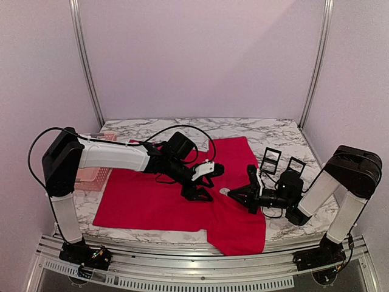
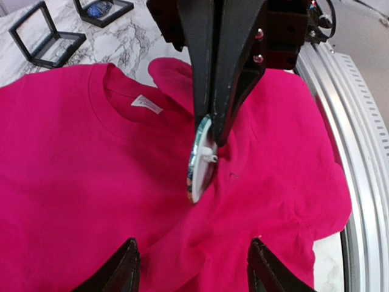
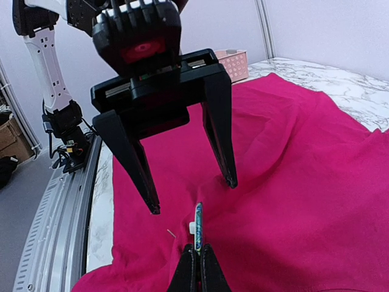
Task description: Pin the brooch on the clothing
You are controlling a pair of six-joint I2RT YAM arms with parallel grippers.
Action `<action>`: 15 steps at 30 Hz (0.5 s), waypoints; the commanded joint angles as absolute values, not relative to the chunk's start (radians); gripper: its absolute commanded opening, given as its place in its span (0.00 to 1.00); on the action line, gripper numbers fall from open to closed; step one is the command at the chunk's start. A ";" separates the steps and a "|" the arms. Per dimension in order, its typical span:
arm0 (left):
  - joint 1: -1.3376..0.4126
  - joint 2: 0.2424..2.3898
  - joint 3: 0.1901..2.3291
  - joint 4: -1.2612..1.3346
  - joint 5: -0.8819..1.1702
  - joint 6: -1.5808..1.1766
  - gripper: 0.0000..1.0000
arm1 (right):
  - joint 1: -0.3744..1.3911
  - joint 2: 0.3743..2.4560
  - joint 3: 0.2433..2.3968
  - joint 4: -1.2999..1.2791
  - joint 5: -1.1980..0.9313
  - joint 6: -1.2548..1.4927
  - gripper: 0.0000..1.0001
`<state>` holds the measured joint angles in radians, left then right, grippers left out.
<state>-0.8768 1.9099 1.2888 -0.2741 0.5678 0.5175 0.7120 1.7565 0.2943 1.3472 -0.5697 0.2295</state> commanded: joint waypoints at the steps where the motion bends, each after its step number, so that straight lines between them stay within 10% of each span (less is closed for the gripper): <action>1: -0.887 1.926 1.247 -0.089 0.590 0.444 0.60 | 0.701 1.775 0.295 1.469 -0.628 0.339 0.00; 9: -0.895 1.941 1.185 0.118 0.614 0.259 0.34 | 0.699 1.811 0.293 1.607 -0.670 0.474 0.00; 15: -0.897 1.943 1.139 0.151 0.613 0.249 0.40 | 0.693 1.791 0.313 1.564 -0.670 0.465 0.00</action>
<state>-0.8852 1.9194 1.1725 0.0921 0.5972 0.2829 0.7010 1.7966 0.2977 1.3468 -0.6411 0.4454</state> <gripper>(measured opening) 0.365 0.014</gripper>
